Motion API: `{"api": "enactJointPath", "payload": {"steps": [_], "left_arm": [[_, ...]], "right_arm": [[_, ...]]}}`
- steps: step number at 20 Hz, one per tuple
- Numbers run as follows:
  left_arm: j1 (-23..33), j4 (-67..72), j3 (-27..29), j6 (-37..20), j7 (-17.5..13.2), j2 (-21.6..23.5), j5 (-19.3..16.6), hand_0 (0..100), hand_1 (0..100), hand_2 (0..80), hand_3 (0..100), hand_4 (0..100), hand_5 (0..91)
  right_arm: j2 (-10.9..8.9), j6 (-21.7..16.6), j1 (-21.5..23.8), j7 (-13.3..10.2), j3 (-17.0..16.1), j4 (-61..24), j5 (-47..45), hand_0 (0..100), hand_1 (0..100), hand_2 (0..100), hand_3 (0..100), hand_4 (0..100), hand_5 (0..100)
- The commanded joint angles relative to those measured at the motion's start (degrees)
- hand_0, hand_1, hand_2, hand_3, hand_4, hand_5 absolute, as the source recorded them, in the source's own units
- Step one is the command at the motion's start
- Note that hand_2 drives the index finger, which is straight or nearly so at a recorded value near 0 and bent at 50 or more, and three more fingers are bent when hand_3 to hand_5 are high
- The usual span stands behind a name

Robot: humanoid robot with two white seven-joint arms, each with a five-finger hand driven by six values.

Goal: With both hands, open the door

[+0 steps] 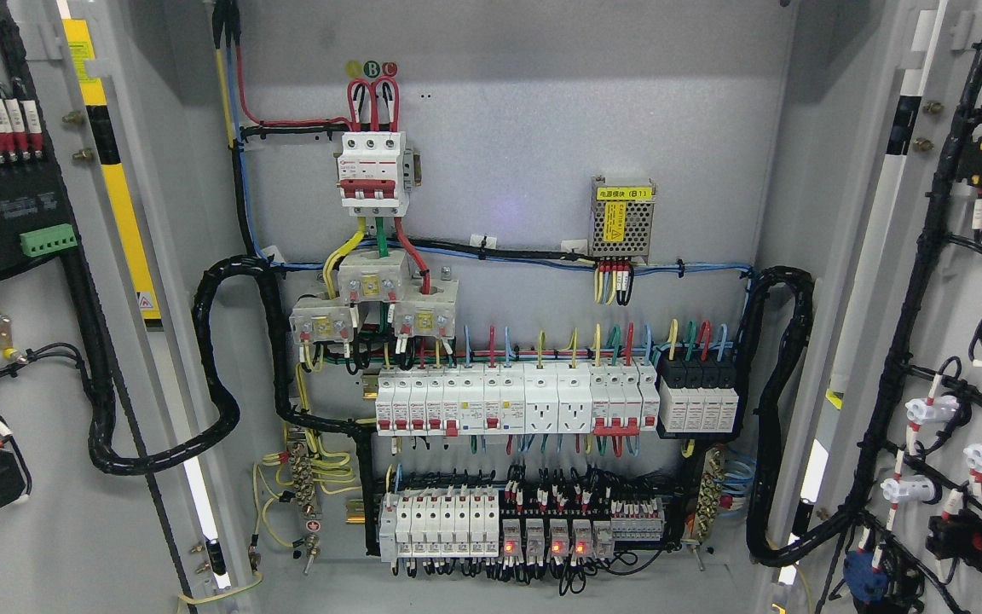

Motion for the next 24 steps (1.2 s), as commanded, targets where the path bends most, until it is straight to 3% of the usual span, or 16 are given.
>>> {"api": "enactJointPath", "payload": {"steps": [1,4,6,8,9,17,24], "left_arm": [[-5.1,46.2,-6.6,0.9,0.2,-5.1,-15.0,12,56,0.0,0,0,0.0],[-4.8,52.0,-7.0,1.5,3.1,-4.7,-21.6,12,56,0.0,0,0,0.0],[-4.7,52.2,-8.2,2.0,8.6,-3.9,-21.9,12,56,0.0,0,0,0.0],[-4.9,52.0,-10.0,5.0,15.0,-3.4,-21.9,12,56,0.0,0,0,0.0],[-5.3,51.6,-10.0,6.5,16.8,-3.2,-21.8,12,56,0.0,0,0,0.0],[-6.2,51.5,-10.0,7.5,17.0,-4.1,-21.8,12,56,0.0,0,0,0.0],[-6.3,51.4,-9.9,7.2,17.4,-3.9,-21.2,12,56,0.0,0,0,0.0]], "right_arm": [[5.11,5.7,-4.4,-4.7,1.2,31.2,2.9,0,50,4,0,0,0],[5.02,12.0,-6.1,-5.9,1.1,31.8,3.0,0,50,4,0,0,0],[5.28,16.9,-7.9,-5.9,0.8,33.4,2.9,0,50,4,0,0,0],[5.89,19.5,-9.8,-5.8,-0.1,36.0,2.8,0,50,4,0,0,0],[6.33,20.3,-10.5,-5.8,-0.4,36.8,2.8,0,50,4,0,0,0],[6.95,28.9,-10.9,-6.5,-1.7,37.6,2.9,0,50,4,0,0,0],[7.48,29.8,-10.8,-6.5,-2.3,37.5,2.7,0,50,4,0,0,0]]}}
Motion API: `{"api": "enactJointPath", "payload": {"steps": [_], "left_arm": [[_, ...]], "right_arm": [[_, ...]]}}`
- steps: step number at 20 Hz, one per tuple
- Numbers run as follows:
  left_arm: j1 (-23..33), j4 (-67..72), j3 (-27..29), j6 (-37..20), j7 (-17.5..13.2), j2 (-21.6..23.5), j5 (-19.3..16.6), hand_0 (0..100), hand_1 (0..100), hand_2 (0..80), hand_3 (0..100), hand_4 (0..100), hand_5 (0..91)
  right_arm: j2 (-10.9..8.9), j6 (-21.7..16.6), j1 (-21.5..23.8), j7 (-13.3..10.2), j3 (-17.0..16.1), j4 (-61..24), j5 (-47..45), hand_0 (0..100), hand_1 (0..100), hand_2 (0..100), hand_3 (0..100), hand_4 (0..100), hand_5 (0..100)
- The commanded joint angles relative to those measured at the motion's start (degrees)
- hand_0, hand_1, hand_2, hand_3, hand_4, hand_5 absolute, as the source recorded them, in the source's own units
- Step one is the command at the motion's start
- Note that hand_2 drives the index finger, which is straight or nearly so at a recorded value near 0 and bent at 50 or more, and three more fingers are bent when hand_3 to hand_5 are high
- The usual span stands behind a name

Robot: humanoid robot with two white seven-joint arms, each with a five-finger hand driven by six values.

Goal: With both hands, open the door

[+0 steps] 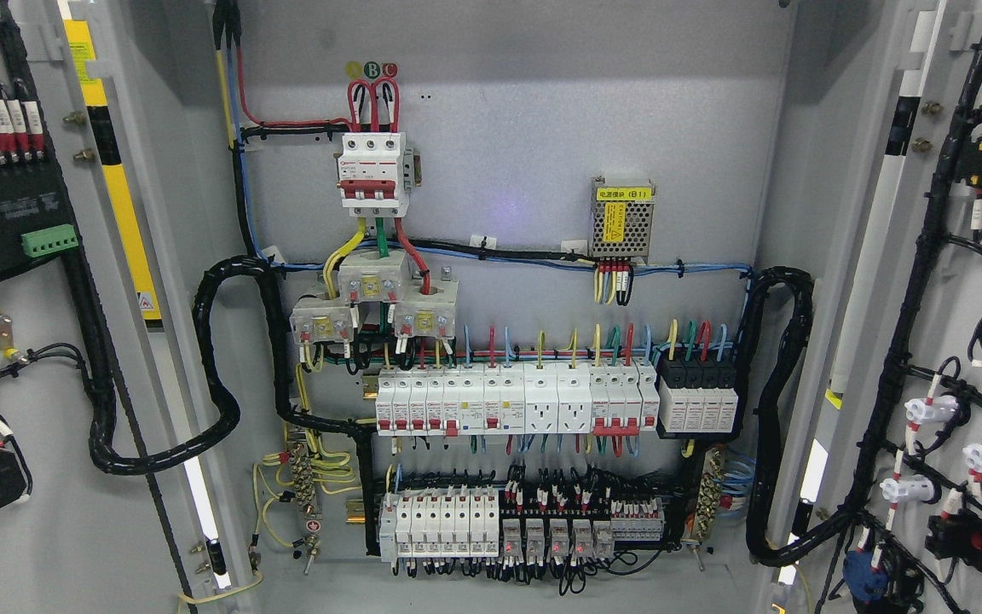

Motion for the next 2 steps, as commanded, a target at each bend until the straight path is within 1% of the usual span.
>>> {"api": "enactJointPath", "payload": {"steps": [1,2], "left_arm": [[-0.3,5.8,-1.3,-0.4,0.0,-0.4,0.0,12,56,0.0,0,0,0.0],[-0.3,5.6,-1.3,-0.4,0.0,-0.4,0.0,12,56,0.0,0,0,0.0]], "right_arm": [[1.24,0.2,-0.1,0.0,-1.1,4.9,-0.1,0,50,4,0,0,0],[1.33,0.3,-0.1,0.0,-1.2,4.8,-0.2,0,50,4,0,0,0]]}}
